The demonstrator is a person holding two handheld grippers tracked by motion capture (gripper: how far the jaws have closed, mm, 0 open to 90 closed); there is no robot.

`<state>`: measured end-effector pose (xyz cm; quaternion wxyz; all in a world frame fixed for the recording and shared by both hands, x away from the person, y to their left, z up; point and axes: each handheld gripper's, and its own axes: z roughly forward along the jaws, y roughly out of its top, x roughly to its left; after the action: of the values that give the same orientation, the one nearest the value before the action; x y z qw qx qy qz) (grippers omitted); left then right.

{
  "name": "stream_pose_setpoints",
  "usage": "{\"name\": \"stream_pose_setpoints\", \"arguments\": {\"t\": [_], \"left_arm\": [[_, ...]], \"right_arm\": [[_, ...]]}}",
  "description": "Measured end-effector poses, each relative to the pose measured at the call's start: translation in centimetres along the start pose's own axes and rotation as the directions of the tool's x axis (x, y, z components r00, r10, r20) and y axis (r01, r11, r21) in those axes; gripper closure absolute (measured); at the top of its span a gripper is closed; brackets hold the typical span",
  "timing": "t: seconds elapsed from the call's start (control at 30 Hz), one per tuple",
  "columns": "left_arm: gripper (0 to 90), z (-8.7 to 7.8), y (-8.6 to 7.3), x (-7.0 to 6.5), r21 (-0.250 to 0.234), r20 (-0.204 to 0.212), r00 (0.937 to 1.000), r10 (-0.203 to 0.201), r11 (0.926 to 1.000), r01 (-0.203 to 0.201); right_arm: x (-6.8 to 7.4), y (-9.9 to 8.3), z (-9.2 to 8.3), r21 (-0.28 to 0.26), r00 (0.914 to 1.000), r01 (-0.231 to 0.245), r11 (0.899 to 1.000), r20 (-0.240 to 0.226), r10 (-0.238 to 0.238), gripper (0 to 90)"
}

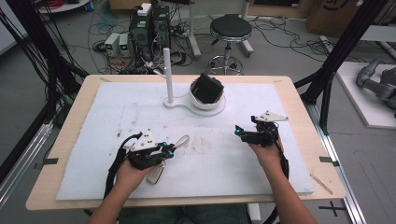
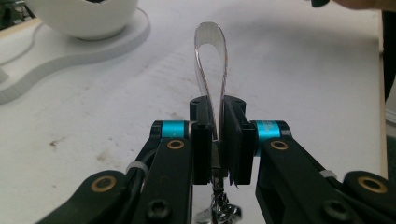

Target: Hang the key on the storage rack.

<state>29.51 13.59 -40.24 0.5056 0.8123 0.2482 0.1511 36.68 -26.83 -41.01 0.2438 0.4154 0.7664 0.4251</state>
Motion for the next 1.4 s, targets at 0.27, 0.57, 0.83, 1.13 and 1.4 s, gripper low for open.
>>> {"name": "stream_pose_setpoints", "arguments": {"t": [0.27, 0.57, 0.83, 1.13, 1.4], "left_arm": [[81.6, -1.3, 1.6, 1.8, -0.084, -0.082, 0.9965, -0.016, 0.9964, 0.009], [81.6, -1.6, 3.7, 3.8, -0.129, -0.161, 0.9864, -0.032, 0.9916, 0.011], [81.7, -0.9, 6.2, 5.2, -0.147, -0.236, 0.9713, -0.028, 0.9892, -0.007], [81.7, -0.9, 8.0, 6.7, -0.139, -0.294, 0.9553, -0.028, 0.9903, -0.013], [81.7, -1.3, 9.5, 8.2, -0.135, -0.33, 0.9437, -0.03, 0.9907, -0.016]], "right_arm": [[-0.5, 0.0, -0.1, -0.018, 0.9998, -0.022, 1.0, 0.0, 0.022, 21.3], [-0.2, 0.0, -0.1, -0.018, 0.9998, -0.017, 1.0, -0.005, 0.017, 21.3], [-0.3, 0.0, -0.1, -0.021, 0.9999, -0.012, 1.0, -0.003, 0.012, 21.3], [-0.2, 0.0, 0.0, -0.019, 0.9999, -0.012, 1.0, -0.007, 0.011, 21.3], [-0.3, 0.0, -0.1, -0.019, 0.9998, -0.02, 1.0, -0.007, 0.02, 21.3]]}}
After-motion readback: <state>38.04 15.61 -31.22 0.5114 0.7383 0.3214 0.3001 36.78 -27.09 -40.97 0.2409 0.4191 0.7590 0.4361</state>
